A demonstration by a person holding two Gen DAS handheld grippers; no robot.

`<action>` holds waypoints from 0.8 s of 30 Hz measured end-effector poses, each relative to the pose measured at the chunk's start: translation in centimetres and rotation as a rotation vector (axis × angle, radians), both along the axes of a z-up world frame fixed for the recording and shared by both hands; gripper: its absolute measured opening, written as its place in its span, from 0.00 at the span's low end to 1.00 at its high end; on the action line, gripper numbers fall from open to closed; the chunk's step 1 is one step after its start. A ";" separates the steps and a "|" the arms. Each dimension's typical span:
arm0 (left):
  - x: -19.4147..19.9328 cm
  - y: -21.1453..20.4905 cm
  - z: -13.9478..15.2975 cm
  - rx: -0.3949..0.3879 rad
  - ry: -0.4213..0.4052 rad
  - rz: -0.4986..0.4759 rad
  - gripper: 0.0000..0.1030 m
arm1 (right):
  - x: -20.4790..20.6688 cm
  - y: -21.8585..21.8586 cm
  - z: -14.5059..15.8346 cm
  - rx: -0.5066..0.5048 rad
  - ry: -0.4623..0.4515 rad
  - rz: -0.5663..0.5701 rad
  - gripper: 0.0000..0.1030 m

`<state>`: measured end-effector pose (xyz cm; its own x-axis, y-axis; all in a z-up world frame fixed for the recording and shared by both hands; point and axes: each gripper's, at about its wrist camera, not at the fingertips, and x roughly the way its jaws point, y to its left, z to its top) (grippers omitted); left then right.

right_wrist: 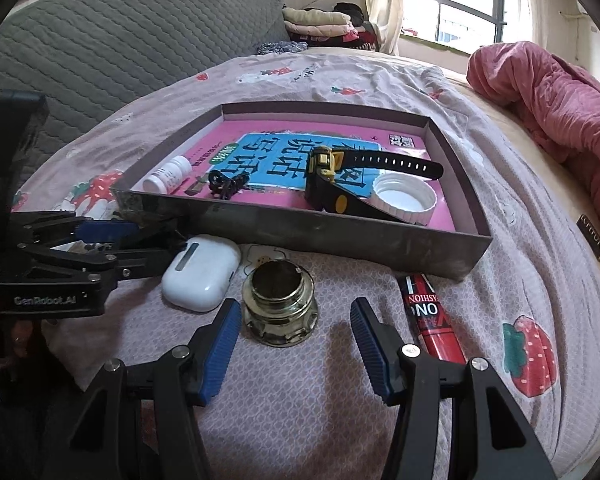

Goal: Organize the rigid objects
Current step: 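Close the right tool around the brass jar while the left tool closes on the clipper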

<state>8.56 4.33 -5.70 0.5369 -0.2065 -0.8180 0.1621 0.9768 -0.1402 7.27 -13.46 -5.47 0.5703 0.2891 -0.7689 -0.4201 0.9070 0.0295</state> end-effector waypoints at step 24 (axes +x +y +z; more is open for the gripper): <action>-0.2 -0.6 -0.6 0.002 0.022 -0.024 0.41 | 1.2 0.9 -1.5 -0.014 -0.008 0.042 0.55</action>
<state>8.35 3.77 -6.27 0.5132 -0.2174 -0.8302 0.1828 0.9729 -0.1418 8.46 -12.56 -6.96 0.5635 0.3024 -0.7687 -0.4583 0.8887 0.0136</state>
